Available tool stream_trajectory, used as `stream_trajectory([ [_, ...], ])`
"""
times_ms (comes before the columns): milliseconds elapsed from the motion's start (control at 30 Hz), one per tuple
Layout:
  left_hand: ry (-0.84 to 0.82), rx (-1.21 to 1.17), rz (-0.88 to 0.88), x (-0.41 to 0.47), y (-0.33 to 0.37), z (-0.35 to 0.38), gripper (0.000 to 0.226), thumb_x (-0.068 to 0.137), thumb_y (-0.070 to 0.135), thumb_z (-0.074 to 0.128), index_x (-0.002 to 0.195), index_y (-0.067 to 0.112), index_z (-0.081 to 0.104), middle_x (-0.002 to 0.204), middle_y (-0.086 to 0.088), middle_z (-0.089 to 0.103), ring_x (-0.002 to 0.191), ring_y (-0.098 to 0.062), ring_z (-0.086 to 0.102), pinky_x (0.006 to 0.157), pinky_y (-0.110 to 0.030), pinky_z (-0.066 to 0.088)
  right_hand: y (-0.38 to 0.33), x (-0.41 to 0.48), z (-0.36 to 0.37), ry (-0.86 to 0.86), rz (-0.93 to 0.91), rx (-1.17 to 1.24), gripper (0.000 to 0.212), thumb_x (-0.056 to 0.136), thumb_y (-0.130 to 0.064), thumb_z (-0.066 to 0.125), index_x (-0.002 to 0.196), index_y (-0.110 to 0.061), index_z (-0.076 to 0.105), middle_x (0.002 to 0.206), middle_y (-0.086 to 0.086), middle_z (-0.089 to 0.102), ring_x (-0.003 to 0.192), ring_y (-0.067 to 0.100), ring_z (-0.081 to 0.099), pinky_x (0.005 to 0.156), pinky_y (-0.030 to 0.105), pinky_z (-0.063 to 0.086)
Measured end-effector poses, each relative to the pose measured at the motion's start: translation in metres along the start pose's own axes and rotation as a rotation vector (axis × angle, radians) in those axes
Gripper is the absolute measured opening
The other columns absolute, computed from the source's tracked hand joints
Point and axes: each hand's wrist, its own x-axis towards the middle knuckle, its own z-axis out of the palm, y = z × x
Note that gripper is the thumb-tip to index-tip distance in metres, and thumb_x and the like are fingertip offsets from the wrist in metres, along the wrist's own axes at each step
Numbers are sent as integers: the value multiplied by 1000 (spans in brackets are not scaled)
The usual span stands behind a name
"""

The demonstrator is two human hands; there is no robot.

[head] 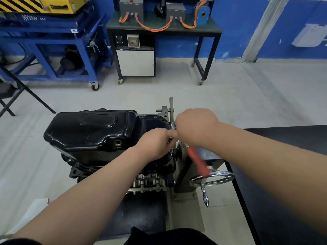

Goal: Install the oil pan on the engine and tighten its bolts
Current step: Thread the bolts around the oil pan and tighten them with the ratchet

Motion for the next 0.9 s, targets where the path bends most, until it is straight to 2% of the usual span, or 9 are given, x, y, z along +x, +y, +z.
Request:
stream_trajectory([
  [167,-92,51,27,2,-5,0,27,94,36,42,74,19,50,59,9,38,65,-24,52,55,-30,34,18,4,-11,62,-312,-87,26,88,-44,49,98,-22,57,100,-1,56,91,23,54,73,34,42],
  [233,-51,49,4,2,-6,1,26,93,42,44,93,22,61,63,7,49,67,-22,55,55,-30,40,9,-1,-5,87,-196,-74,37,91,-53,39,74,-24,53,79,-2,54,73,24,51,59,29,34],
  [333,37,37,-38,-1,-6,4,23,92,36,47,85,21,62,61,8,51,61,-21,48,50,-27,37,-5,-1,0,37,11,-9,41,92,-52,40,65,-22,47,63,-2,38,62,22,41,48,26,21],
  [433,-50,145,0,3,-3,7,32,95,34,38,67,19,42,61,7,43,60,-23,47,52,-30,34,8,5,-5,55,-215,-47,13,89,-32,51,88,-21,58,91,0,58,81,24,55,65,30,38],
  [500,-86,148,-7,5,-2,7,32,94,34,36,64,24,36,59,8,39,58,-21,46,49,-29,32,18,5,-11,45,-352,-67,18,88,-32,52,102,-22,58,100,-1,55,95,23,54,78,35,40],
  [567,-77,134,-29,6,-3,7,26,93,38,39,82,23,57,66,7,51,62,-20,51,52,-29,37,14,1,-8,75,-313,-125,30,91,-48,44,90,-22,60,81,-2,51,80,22,54,71,32,34],
  [667,42,138,-80,1,-1,9,24,92,38,45,96,22,62,74,0,60,60,-19,45,54,-28,34,3,-2,-1,25,-72,-45,44,92,-57,35,69,-21,46,62,-3,34,63,22,43,54,27,25],
  [833,-43,193,-93,-1,4,13,30,96,36,36,71,20,42,62,8,40,64,-22,52,53,-29,32,21,6,-10,80,-396,-105,18,88,-33,53,98,-20,59,99,1,55,89,24,55,71,33,36],
  [900,-43,142,-96,-1,2,9,24,94,38,41,87,20,56,64,7,44,64,-20,49,55,-28,32,18,4,-9,88,-358,-103,27,90,-45,47,83,-21,58,90,2,56,79,24,55,68,32,37],
])
